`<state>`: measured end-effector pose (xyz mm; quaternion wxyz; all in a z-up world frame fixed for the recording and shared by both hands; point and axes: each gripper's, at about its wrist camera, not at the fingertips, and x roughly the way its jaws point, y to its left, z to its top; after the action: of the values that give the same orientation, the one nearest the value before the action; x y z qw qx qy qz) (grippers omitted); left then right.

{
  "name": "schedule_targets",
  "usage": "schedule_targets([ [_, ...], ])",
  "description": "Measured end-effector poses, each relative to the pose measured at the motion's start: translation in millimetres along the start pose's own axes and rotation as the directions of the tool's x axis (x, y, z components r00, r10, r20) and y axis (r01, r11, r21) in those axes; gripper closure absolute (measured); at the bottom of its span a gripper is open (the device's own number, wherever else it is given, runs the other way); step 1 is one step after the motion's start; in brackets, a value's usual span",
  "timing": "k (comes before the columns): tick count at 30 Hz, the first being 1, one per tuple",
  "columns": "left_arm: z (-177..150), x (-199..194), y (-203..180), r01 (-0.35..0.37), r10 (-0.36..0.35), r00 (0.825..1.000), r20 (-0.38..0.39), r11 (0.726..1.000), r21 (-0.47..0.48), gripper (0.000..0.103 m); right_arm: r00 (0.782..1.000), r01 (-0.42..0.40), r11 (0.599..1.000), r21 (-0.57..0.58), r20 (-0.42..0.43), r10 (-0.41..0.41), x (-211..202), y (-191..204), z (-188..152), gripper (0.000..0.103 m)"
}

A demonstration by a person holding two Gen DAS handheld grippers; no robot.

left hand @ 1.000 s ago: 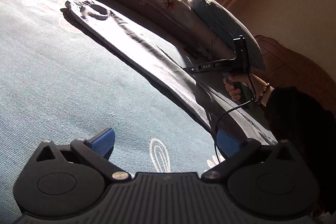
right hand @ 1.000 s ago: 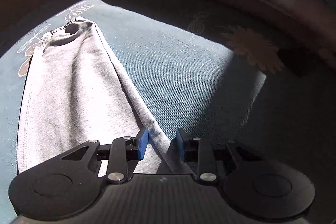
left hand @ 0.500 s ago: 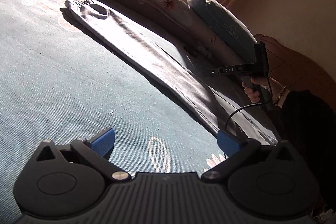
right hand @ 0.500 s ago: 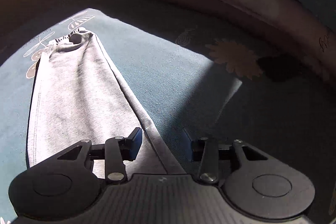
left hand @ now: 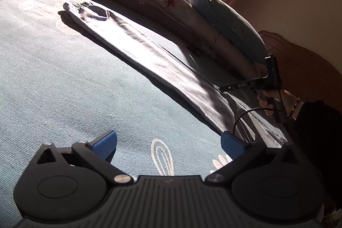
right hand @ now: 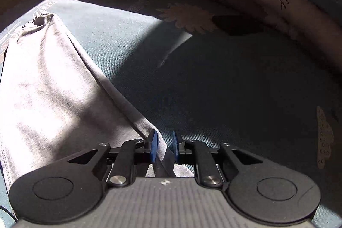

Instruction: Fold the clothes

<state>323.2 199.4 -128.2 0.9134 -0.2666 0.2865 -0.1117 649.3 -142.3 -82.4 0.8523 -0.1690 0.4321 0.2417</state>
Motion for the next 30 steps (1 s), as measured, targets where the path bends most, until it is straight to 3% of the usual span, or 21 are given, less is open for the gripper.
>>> schedule_targets([
  [2,0.7,-1.5,0.7,0.005,-0.005,1.000,-0.001,1.000,-0.012,0.001,1.000,0.007,1.000,-0.020,0.024,-0.007,-15.9,11.5,-0.9,0.083],
  [5,2.0,-2.7,2.8,0.014,-0.014,1.000,-0.001,0.999,-0.039,0.001,0.992,-0.102,0.995,-0.009,0.078,0.102,-46.8,33.9,-5.6,0.078],
  [8,3.2,-3.5,3.3,0.015,-0.015,1.000,0.000,0.998,-0.057,0.001,0.980,-0.182,0.979,-0.087,0.060,0.188,-62.2,76.2,-18.5,0.073],
  [11,4.5,-4.6,2.9,0.018,-0.018,1.000,0.000,0.998,-0.067,0.001,0.986,-0.162,0.976,-0.146,0.004,0.164,-52.5,118.4,-38.4,0.073],
  [14,5.7,-5.3,2.6,0.023,-0.023,1.000,0.003,0.997,-0.073,0.001,0.988,-0.152,0.983,-0.101,-0.046,0.148,-37.9,147.0,-58.2,0.071],
  [15,6.0,-4.9,2.5,0.025,-0.025,1.000,0.001,0.997,-0.075,0.001,0.990,-0.139,0.984,-0.111,-0.010,0.139,-43.4,159.3,-63.3,0.072],
  [16,6.3,-4.5,2.4,0.027,-0.028,1.000,-0.001,0.997,-0.077,0.001,0.988,-0.154,0.980,-0.126,-0.017,0.153,-49.9,165.7,-65.8,0.082],
  [17,6.3,-4.1,2.4,0.028,-0.028,1.000,-0.004,0.997,-0.078,0.001,0.985,-0.171,0.975,-0.139,-0.025,0.169,-56.3,171.6,-68.1,0.084],
  [18,6.4,-3.8,2.3,0.028,-0.029,1.000,-0.007,0.996,-0.080,0.001,0.975,-0.221,0.967,-0.125,-0.041,0.217,-60.8,169.3,-67.4,0.081],
  [20,6.7,-3.9,1.8,0.035,-0.036,0.999,-0.005,0.996,-0.079,0.001,0.970,-0.244,0.963,-0.112,-0.016,0.243,-77.6,159.5,-67.5,0.078],
  [22,6.7,-4.0,1.7,0.037,-0.037,0.999,-0.005,0.996,-0.083,0.001,0.989,-0.146,0.988,-0.056,-0.002,0.146,-83.7,144.6,-69.9,0.066],
  [23,6.6,-4.0,1.9,0.039,-0.040,0.999,-0.006,0.996,-0.085,0.001,0.995,-0.098,0.995,-0.028,0.001,0.098,-86.4,137.3,-71.4,0.066],
  [26,6.4,-2.9,1.7,0.037,-0.038,0.999,-0.009,0.996,-0.084,0.001,0.997,-0.054,0.997,0.050,-0.060,0.057,-77.3,122.1,-86.8,0.066],
  [30,5.7,-1.1,1.5,0.033,-0.035,0.999,-0.015,0.996,-0.084,0.001,0.985,-0.152,0.988,-0.010,-0.081,0.151,-83.5,130.8,-102.8,0.064],
])
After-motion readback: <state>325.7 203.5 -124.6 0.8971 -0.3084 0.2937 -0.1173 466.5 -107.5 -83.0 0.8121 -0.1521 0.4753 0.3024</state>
